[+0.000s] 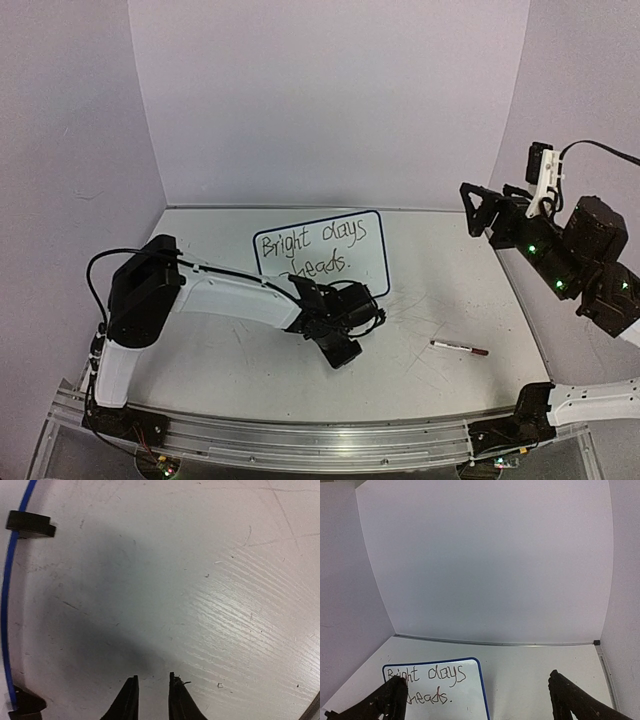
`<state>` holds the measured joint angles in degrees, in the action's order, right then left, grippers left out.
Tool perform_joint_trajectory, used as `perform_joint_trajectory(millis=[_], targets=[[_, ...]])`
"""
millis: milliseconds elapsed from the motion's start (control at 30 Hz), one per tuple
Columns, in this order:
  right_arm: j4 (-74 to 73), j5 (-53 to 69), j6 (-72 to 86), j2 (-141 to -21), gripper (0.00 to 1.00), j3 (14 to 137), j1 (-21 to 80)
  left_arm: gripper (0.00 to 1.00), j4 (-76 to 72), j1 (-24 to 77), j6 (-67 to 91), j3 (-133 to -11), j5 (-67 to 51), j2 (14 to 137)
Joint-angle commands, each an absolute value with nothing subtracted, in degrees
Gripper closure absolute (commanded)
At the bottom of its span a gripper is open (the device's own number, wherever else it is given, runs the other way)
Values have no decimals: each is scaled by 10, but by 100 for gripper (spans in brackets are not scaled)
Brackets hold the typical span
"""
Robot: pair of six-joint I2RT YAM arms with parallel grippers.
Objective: Write a sentence on the whiteboard
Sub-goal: Reset both arms
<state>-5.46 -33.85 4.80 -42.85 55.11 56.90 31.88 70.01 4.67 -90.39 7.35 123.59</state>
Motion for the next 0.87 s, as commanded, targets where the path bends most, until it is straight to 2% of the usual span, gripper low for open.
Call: perform_joint_trajectory(millis=[0, 200, 367, 500, 600, 833], targets=[[-58, -375, 34, -435, 2, 565, 570, 70, 325, 692, 62, -927, 140, 1123], [-60, -377, 17, -443, 2, 584, 570, 59, 304, 661, 76, -908, 220, 1015], [-60, -378, -2, -438, 2, 610, 570, 27, 185, 644, 48, -824, 310, 849], [-58, -371, -31, -441, 2, 633, 570, 4, 42, 637, -2, -745, 328, 708], [-52, -373, -37, -448, 2, 645, 570, 1, -31, 637, -49, -707, 311, 625], [0, -341, -57, -448, 2, 614, 570, 1, -42, 637, -80, -695, 298, 545]])
